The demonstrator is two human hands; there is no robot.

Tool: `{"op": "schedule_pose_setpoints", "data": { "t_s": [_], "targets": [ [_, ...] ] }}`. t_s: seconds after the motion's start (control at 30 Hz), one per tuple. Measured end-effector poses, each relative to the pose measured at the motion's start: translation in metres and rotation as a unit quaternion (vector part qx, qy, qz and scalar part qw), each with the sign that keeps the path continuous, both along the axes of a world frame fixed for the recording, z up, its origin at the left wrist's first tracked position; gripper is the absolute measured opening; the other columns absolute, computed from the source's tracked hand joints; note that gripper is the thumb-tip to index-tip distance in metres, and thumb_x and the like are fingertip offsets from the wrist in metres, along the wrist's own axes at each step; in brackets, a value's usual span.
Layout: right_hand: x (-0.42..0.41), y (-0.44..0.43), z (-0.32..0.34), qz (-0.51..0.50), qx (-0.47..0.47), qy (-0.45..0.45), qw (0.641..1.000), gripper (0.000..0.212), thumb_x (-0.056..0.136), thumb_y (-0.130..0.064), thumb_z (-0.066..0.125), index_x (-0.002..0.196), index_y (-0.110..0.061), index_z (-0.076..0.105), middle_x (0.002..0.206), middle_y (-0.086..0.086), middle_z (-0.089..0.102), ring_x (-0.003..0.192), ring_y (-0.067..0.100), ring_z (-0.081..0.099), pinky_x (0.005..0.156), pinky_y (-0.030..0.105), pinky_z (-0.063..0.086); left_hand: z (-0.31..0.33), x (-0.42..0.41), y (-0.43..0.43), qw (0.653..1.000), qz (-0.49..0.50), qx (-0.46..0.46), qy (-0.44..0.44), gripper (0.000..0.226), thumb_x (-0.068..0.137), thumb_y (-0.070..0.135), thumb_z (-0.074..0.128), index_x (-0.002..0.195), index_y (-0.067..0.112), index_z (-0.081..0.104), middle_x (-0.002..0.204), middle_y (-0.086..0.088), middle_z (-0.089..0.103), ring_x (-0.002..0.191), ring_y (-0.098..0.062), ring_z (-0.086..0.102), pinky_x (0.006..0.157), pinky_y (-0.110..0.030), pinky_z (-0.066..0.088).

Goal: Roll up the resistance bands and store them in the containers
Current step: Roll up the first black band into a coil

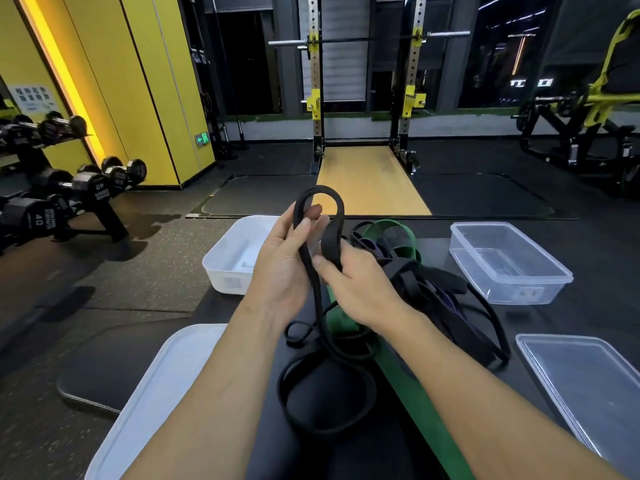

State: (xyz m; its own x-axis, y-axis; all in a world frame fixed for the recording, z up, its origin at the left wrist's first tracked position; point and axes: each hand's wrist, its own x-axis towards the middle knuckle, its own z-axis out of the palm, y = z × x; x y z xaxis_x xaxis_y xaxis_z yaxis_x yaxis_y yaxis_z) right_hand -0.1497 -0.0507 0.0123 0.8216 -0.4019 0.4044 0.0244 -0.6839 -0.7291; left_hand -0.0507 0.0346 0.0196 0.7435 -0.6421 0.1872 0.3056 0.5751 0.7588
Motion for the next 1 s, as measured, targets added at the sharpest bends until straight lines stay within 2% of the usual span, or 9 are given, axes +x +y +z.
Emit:
{"op": "schedule_pose_setpoints", "data": {
  "t_s": [0.1,0.17,0.27,0.4,0.5,0.63,0.77,0.87,1.0],
  "targets": [
    [-0.010,-0.001,0.009,0.054,0.045,0.070,0.995,0.035,0.091,-0.034,0.056,0.126,-0.034,0.052,0.112,-0.012,0.066,0.104,0.012,0.061,0.089,0.038,0.048,0.006,0.000,-0.005,0.998,0.001,-0.043,0.043,0.032,0.105,0.006,0.052,0.136,0.014,0.058,0.131,-0.007,0.065,0.120,-0.022,0.065,0.101,-0.040,0.046],
    [-0.012,-0.002,0.007,0.069,0.054,0.115,0.990,0.052,0.082,-0.029,0.065,0.130,-0.036,0.044,0.097,-0.015,0.062,0.089,0.007,0.060,0.076,0.032,0.047,0.010,0.001,-0.007,0.997,-0.001,-0.055,0.063,0.027,0.105,0.007,0.053,0.129,0.017,0.057,0.123,-0.003,0.069,0.114,-0.017,0.070,0.086,-0.033,0.046],
    [-0.008,0.003,-0.001,0.040,0.056,0.131,0.989,0.064,0.079,-0.023,0.068,0.133,-0.036,0.037,0.094,-0.010,0.064,0.086,0.010,0.064,0.076,0.033,0.053,0.005,-0.001,-0.008,0.997,-0.006,-0.032,0.065,0.027,0.105,0.006,0.054,0.131,0.013,0.056,0.131,-0.007,0.068,0.120,-0.019,0.068,0.091,-0.034,0.053],
    [-0.002,0.007,0.006,0.017,0.080,0.104,0.991,0.052,0.080,-0.031,0.049,0.131,-0.042,0.047,0.106,-0.003,0.068,0.100,0.024,0.064,0.090,0.051,0.054,-0.012,-0.004,0.001,0.997,0.012,0.070,-0.027,0.035,0.105,0.022,0.059,0.139,0.013,0.058,0.141,-0.017,0.063,0.132,-0.033,0.060,0.100,-0.043,0.050],
    [0.002,0.006,0.026,0.014,0.131,0.038,0.991,0.036,0.088,-0.022,0.051,0.120,-0.035,0.061,0.108,-0.006,0.070,0.103,0.019,0.065,0.096,0.045,0.053,-0.027,-0.020,0.012,0.983,-0.077,0.101,-0.136,0.058,0.097,0.050,0.062,0.145,0.019,0.050,0.143,-0.004,0.063,0.134,-0.019,0.058,0.100,-0.041,0.049],
    [0.005,-0.004,0.057,0.040,0.206,-0.024,0.977,0.022,0.104,-0.009,0.053,0.121,-0.019,0.063,0.103,0.001,0.077,0.087,0.017,0.072,0.087,0.040,0.056,-0.032,-0.040,0.010,0.972,-0.117,0.119,-0.167,0.071,0.087,0.017,0.073,0.151,0.022,0.041,0.138,-0.001,0.067,0.131,-0.018,0.061,0.103,-0.035,0.054],
    [0.003,-0.014,0.059,0.045,0.183,0.012,0.982,0.019,0.101,-0.011,0.060,0.119,-0.017,0.064,0.108,0.005,0.077,0.102,0.020,0.073,0.102,0.044,0.053,-0.020,-0.045,-0.004,0.950,-0.036,0.214,-0.225,0.035,0.100,0.010,0.065,0.133,0.017,0.059,0.122,-0.005,0.075,0.118,-0.018,0.070,0.104,-0.038,0.055],
    [0.001,-0.022,0.054,0.035,0.115,0.049,0.992,0.021,0.098,-0.020,0.067,0.116,-0.010,0.069,0.116,0.012,0.074,0.114,0.027,0.066,0.109,0.047,0.047,-0.018,-0.049,-0.009,0.947,-0.030,0.238,-0.213,0.022,0.107,0.016,0.054,0.127,0.018,0.064,0.116,-0.004,0.078,0.112,-0.017,0.073,0.098,-0.034,0.058],
    [-0.010,-0.031,0.045,0.079,0.185,0.052,0.978,0.047,0.090,-0.056,0.069,0.124,-0.023,0.071,0.107,-0.009,0.076,0.103,0.006,0.069,0.099,0.032,0.052,-0.016,-0.042,-0.010,0.975,-0.038,0.181,-0.119,0.032,0.108,0.023,0.052,0.138,0.012,0.057,0.118,-0.009,0.077,0.116,-0.023,0.072,0.099,-0.041,0.056]
  ]
}}
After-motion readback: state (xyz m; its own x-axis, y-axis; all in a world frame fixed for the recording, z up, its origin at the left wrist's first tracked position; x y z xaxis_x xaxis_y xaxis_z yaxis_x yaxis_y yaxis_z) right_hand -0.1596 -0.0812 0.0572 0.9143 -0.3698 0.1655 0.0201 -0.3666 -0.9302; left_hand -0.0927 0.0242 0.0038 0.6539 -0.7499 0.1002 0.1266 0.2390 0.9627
